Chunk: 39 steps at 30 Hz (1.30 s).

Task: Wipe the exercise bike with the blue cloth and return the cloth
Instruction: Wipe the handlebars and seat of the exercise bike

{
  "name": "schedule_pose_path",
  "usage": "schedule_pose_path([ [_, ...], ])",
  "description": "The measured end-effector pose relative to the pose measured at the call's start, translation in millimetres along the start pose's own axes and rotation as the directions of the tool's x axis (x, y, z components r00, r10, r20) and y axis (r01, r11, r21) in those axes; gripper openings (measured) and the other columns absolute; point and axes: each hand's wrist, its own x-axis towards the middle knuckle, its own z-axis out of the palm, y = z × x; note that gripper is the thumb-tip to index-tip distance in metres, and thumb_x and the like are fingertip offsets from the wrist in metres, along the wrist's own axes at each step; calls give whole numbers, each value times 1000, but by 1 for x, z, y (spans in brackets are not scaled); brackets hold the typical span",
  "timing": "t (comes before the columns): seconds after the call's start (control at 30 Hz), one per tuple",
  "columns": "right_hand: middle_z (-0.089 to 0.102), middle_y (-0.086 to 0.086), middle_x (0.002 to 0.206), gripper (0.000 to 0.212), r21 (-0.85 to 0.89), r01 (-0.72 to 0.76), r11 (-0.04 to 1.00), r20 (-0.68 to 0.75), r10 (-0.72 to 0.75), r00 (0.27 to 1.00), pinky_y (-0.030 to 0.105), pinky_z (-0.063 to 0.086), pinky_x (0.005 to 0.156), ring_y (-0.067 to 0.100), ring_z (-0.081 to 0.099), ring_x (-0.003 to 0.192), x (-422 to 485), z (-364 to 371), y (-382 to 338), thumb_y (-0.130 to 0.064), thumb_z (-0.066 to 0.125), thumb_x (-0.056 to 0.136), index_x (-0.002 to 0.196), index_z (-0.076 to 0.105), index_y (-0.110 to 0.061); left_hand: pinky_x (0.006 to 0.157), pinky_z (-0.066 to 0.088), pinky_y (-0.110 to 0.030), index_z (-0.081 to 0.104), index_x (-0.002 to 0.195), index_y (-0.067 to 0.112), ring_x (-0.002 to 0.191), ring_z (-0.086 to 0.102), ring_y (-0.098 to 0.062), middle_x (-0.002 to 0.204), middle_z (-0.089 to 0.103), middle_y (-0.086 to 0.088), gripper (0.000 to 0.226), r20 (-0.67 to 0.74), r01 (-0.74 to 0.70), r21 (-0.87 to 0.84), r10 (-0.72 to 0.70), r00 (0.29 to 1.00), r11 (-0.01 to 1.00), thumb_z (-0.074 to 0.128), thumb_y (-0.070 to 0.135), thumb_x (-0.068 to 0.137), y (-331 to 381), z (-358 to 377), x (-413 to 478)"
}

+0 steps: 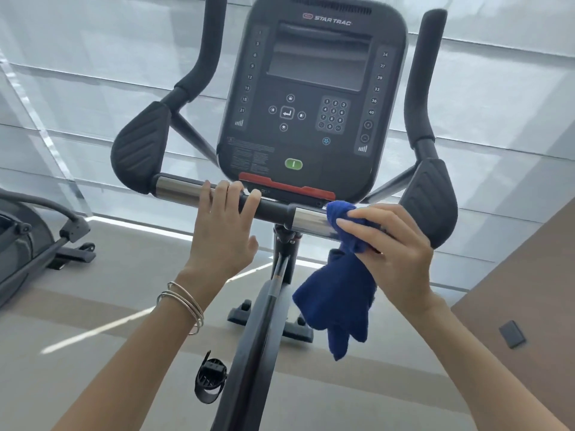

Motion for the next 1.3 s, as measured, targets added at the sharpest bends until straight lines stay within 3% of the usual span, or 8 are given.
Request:
schedule_pose_path([
  [0.17,68,13,93,12,25,255,966,126,-257,958,25,47,81,23,55,85,52,-47,28,-6,63,87,89,73,0,113,23,-55,44,127,13,123,40,-38,129,46,-18,67,-2,17,-40,-18,1000,999,72,37,71,-1,-3,-1],
  [0.3,68,14,92,11,115,310,944,212,-328,921,25,47,80,24,55,84,90,-57,54,-6,65,85,87,75,-2,104,36,-59,53,117,8,111,50,-42,116,54,-21,69,-49,8,-54,-11,999,998,81,32,58,0,-3,2],
  [0.4,67,13,91,12,239,328,914,299,-391,870,26,46,82,22,54,85,106,-47,71,-7,64,85,89,75,-5,108,33,-57,50,122,11,117,48,-39,121,53,-18,70,2,17,-23,-17,1000,1000,78,37,63,2,-8,3],
  [0.6,65,9,93,13,501,289,816,395,-513,762,30,47,73,26,58,82,111,-12,112,-8,64,84,90,75,-8,115,21,-50,33,134,17,134,29,-33,137,38,-11,69,90,77,68,-83,992,995,58,47,77,10,-11,2],
  [0.83,65,5,97,17,769,339,542,340,-796,501,18,45,77,14,54,84,122,34,144,-8,64,84,96,74,-15,117,20,-48,39,130,15,141,23,-31,140,38,-8,65,84,260,30,-262,961,965,61,46,77,31,-12,7],
  [1.03,64,7,102,27,854,253,454,305,-832,463,5,37,77,8,53,87,112,47,139,2,64,79,100,73,-13,120,13,-40,33,137,11,146,7,-28,149,26,-10,71,177,405,48,-406,896,913,62,41,80,49,-19,16],
  [1.2,47,-6,132,50,894,99,438,406,-883,235,8,36,93,-4,43,118,112,34,166,-36,67,82,129,54,-25,120,11,-34,34,136,12,144,9,-27,144,30,-8,69,181,418,65,-423,888,906,62,39,80,54,-25,17],
  [1.3,45,-11,132,47,895,97,435,399,-879,263,13,44,87,-10,42,115,111,31,163,-35,67,83,128,55,-30,119,7,-32,30,139,14,146,4,-26,148,25,-8,70,203,410,84,-418,885,908,60,41,82,53,-26,17],
])
